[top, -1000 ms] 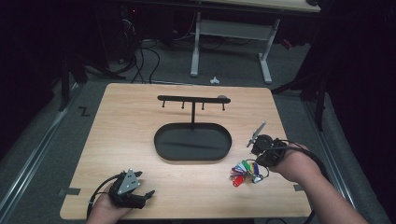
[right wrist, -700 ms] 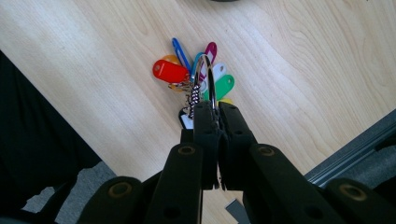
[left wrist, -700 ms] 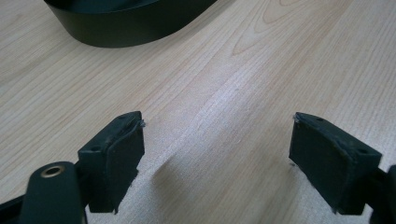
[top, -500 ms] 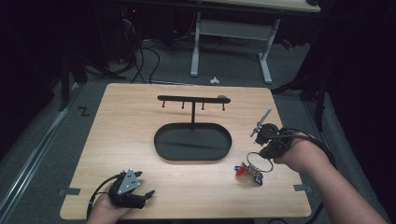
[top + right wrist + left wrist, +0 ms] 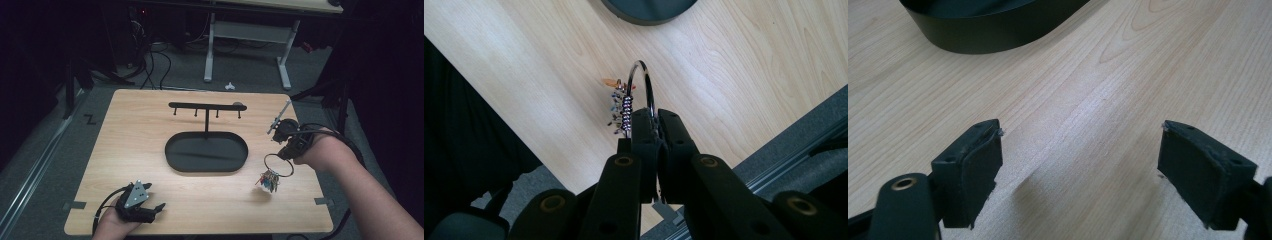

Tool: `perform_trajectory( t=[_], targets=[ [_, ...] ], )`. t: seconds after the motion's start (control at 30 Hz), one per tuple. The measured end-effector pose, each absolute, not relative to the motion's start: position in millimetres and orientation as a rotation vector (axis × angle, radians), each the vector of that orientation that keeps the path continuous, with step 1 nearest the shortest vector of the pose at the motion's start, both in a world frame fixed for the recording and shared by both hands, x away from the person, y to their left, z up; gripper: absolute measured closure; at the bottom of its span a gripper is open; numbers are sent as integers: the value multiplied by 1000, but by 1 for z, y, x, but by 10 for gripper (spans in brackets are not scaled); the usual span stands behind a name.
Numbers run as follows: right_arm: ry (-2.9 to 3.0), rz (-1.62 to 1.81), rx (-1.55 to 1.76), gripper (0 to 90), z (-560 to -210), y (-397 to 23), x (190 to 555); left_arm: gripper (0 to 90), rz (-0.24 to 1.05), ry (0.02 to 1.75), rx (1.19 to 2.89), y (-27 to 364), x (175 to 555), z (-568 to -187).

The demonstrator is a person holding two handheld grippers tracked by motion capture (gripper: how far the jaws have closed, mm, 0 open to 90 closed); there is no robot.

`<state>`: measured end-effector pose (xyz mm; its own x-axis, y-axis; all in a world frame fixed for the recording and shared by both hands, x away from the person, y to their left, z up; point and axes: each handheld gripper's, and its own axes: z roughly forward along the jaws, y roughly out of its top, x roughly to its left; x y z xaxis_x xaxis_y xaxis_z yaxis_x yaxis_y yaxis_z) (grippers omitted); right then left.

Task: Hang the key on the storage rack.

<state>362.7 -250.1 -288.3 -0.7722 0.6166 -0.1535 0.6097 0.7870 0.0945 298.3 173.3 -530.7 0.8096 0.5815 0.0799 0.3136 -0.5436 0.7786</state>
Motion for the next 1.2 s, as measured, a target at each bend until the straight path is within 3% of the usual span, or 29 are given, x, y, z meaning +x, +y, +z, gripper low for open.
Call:
perform_trajectory(
  t=[1.2],
  targets=[
    [2828, 125, 908, 873, -264, -194, 424, 184, 418, 651, 2183, 174, 298, -530]
  ],
)
